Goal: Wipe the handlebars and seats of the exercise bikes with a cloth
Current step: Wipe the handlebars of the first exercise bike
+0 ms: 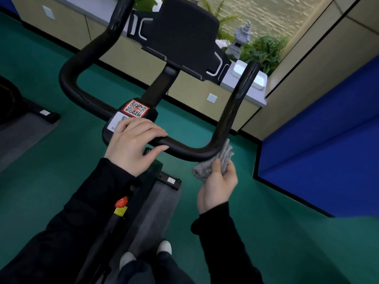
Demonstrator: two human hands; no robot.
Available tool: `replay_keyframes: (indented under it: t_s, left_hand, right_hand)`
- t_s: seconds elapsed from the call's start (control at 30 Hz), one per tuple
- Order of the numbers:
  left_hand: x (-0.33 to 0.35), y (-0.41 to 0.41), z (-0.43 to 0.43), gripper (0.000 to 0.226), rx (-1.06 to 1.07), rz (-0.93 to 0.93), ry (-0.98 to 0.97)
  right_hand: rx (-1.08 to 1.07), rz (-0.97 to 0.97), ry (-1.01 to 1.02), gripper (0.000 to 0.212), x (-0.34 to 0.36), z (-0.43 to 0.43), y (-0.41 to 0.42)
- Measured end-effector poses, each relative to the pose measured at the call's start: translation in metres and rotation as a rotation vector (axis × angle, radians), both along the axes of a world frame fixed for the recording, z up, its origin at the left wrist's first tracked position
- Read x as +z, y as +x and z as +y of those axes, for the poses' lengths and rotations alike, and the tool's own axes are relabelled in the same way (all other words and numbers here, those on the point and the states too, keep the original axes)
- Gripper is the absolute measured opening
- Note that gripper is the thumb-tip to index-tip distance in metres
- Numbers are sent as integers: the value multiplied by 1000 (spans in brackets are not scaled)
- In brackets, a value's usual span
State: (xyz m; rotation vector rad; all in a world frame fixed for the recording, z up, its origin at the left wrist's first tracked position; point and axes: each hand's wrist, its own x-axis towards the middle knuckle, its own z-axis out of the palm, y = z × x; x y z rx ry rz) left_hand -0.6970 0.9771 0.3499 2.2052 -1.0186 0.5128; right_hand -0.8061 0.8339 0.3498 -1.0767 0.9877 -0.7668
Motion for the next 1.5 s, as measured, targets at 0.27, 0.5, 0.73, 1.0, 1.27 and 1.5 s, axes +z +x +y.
replay_keyframes:
  t_s: [0.27,0.5,0.73,1.0,1.27,1.5]
  left_hand:
    - [4,-2,1,29,1,1,29]
    - [5,-1,2,29,4,2,50]
    - [7,-4,0,33,14,6,59]
    - [15,-27,-35,34,51,-57,58]
    - [6,-36,-58,35,23,60,37]
    - [3,-35,-59,34,20,66,4]
  right_hand:
    - [92,-180,357,38,-1,25,-7]
    - [174,-153,391,49,-2,31,-14]
    - [155,-200,340,40,7,9,-11]
    - [118,-221,274,32,6,4,-17]
    - [-36,-264,320,30,3,2,-7]
    - [-76,-170,33,24,-2,-1,-15]
